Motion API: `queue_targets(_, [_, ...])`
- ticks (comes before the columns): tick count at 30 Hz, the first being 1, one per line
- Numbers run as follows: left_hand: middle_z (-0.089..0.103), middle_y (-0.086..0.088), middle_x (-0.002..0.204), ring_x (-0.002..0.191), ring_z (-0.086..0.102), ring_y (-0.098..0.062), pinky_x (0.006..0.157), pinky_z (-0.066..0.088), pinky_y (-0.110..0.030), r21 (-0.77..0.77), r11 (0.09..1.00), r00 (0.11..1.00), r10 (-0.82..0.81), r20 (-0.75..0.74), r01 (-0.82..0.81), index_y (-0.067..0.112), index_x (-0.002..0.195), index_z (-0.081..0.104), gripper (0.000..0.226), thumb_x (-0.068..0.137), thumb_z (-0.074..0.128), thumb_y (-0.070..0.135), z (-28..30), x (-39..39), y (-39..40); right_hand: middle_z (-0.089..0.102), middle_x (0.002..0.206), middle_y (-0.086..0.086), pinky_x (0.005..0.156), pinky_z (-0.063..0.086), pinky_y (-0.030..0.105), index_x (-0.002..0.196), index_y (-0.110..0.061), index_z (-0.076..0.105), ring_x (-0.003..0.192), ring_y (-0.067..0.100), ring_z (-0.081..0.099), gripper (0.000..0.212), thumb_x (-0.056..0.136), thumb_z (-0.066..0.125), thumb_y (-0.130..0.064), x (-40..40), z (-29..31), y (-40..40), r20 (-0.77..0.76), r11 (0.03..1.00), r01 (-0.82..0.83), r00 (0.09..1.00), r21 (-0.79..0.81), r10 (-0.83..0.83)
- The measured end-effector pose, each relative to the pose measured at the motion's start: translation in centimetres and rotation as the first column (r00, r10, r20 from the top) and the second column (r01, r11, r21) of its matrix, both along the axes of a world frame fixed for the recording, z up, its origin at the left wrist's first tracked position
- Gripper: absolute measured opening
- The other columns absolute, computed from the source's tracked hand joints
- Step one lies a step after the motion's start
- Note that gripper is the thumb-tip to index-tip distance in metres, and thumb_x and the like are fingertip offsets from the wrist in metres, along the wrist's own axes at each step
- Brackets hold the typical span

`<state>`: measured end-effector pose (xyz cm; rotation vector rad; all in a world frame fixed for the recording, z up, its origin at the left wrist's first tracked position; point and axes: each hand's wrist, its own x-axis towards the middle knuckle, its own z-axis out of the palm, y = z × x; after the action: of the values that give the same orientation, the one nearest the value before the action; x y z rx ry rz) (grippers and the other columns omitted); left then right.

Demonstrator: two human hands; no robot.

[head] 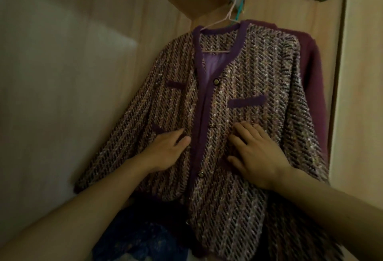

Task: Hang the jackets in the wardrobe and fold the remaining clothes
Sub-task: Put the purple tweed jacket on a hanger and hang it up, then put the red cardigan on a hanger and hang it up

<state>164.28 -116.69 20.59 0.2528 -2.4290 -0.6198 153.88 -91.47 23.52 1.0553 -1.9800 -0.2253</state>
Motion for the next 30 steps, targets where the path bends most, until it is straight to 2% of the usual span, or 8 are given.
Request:
queue_targets(3, [0.015,0.007,0.165,0.151,0.01,-0.015,0.123,0.012,-0.041,-0.083,0.996,0.999,-0.028,-0.036,0.025,0.035,0.158,0.011,0.091,0.08,0.015,0.082,2.1,2.3,3.0,0.005,0.166,0.008,0.122,-0.005,0.041,0.153,-0.023,0.027,0.153,0.026,-0.003,0.069,0.097,0.026,-0.062,1.3,0.3,1.9,0.01,0.999,-0.049,0.999,-0.008,0.049])
queue_targets(8, [0.016,0.008,0.164,0.151,0.008,-0.012,0.122,0.013,-0.04,-0.172,0.983,0.993,-0.077,-0.085,0.062,0.043,0.156,0.006,0.081,0.085,0.016,0.08,2.9,5.0,9.3,0.011,0.165,0.009,0.124,0.003,0.043,0.152,-0.025,0.029,0.152,0.027,0.003,0.068,0.095,0.035,-0.061,4.1,1.1,7.4,0.021,0.993,-0.103,0.994,-0.063,0.105])
queue_targets(12, [0.027,0.005,0.162,0.149,0.02,-0.015,0.121,0.018,-0.037,-0.206,0.976,0.994,-0.09,-0.068,0.074,0.033,0.156,0.021,0.081,0.087,0.02,0.076,3.0,5.7,16.3,0.015,0.164,0.008,0.122,0.013,0.043,0.151,-0.029,0.027,0.151,0.029,0.012,0.066,0.094,0.038,-0.06,6.2,1.3,14.4,0.073,0.99,-0.099,0.992,-0.097,0.106])
queue_targets(15, [0.038,0.0,0.157,0.145,0.031,-0.018,0.12,0.023,-0.035,-0.201,0.977,0.994,-0.088,-0.067,0.073,0.023,0.152,0.037,0.069,0.097,0.027,0.064,3.0,5.7,23.2,0.018,0.162,0.007,0.119,0.023,0.043,0.151,-0.031,0.025,0.149,0.027,0.017,0.064,0.095,0.039,-0.058,7.7,0.6,20.8,0.156,0.988,-0.076,0.983,-0.137,0.097])
queue_targets(18, [0.038,0.001,0.157,0.145,0.032,-0.016,0.12,0.023,-0.035,-0.203,0.971,0.988,-0.143,-0.059,0.129,0.024,0.152,0.037,0.068,0.098,0.026,0.064,1.7,5.8,31.1,0.02,0.162,0.006,0.118,0.024,0.043,0.152,-0.03,0.025,0.149,0.025,0.017,0.063,0.096,0.037,-0.058,8.8,-0.9,28.0,0.205,0.984,-0.05,0.975,-0.174,0.086])
queue_targets(23, [0.036,0.002,0.158,0.146,0.029,-0.017,0.12,0.024,-0.04,-0.281,0.928,0.969,-0.243,0.037,0.243,0.023,0.153,0.035,0.086,0.087,0.018,0.076,-1.5,4.5,44.7,0.017,0.163,0.004,0.116,0.03,0.043,0.151,-0.033,0.024,0.148,0.025,0.02,0.063,0.095,0.042,-0.056,9.8,-4.7,40.1,0.299,0.973,0.047,0.954,-0.224,0.023])
queue_targets(27, [0.04,-0.001,0.156,0.144,0.034,-0.015,0.12,0.022,-0.03,-0.228,0.886,0.914,-0.398,0.073,0.404,0.017,0.151,0.04,0.069,0.098,0.029,0.06,-3.5,2.0,55.6,0.016,0.163,0.004,0.116,0.027,0.043,0.151,-0.03,0.022,0.148,0.026,0.018,0.065,0.095,0.049,-0.049,11.0,-7.3,49.4,0.392,0.959,0.172,0.917,-0.227,-0.072])
queue_targets(30, [0.035,0.002,0.158,0.146,0.028,-0.014,0.12,0.019,-0.028,-0.22,0.849,0.875,-0.482,0.052,0.48,0.023,0.151,0.037,0.062,0.099,0.033,0.058,-5.1,0.3,62.6,0.017,0.162,0.0,0.116,0.028,0.048,0.153,-0.033,0.017,0.148,0.025,0.018,0.07,0.095,0.051,-0.049,11.9,-8.0,56.9,0.436,0.937,0.268,0.887,-0.223,-0.15])
